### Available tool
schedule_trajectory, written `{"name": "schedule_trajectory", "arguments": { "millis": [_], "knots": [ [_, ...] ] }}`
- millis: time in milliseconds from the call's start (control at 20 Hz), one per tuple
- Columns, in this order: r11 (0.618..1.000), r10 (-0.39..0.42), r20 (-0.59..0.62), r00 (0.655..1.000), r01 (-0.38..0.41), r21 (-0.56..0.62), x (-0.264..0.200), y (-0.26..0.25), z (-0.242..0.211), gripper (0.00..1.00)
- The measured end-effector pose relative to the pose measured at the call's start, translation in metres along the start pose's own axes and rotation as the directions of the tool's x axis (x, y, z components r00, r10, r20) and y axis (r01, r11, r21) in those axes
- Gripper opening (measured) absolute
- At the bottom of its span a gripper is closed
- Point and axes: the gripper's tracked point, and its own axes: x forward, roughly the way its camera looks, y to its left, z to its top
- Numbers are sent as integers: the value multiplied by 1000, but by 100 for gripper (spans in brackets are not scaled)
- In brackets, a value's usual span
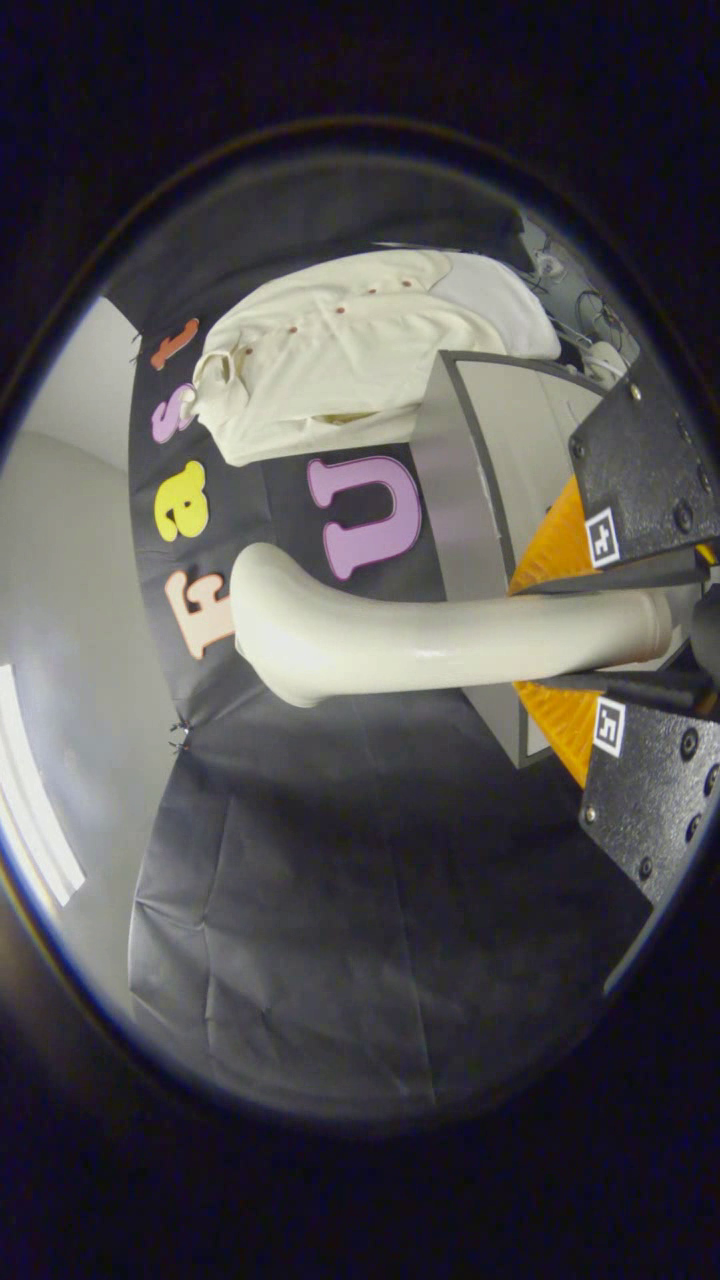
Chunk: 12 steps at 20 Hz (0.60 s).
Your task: Iron the clothes twice with a garment steamer, once on the left side and once on the right side.
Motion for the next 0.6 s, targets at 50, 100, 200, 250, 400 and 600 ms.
{"name": "schedule_trajectory", "arguments": {
  "millis": [50, 100, 200, 250, 400, 600],
  "knots": [
    [1000, 4, -16, 1000, -4, 2, -1, 0, -3, 33],
    [1000, 7, 5, 1000, -7, 11, -2, 1, 1, 33],
    [1000, -2, 3, 1000, 2, 7, -3, -3, 0, 33],
    [1000, -7, -20, 1000, 7, 10, -3, -6, -6, 33],
    [1000, -10, -21, 1000, 10, 17, -1, -8, -4, 33],
    [999, -23, -17, 1000, 23, 40, 1, -15, -3, 33]
  ]
}}
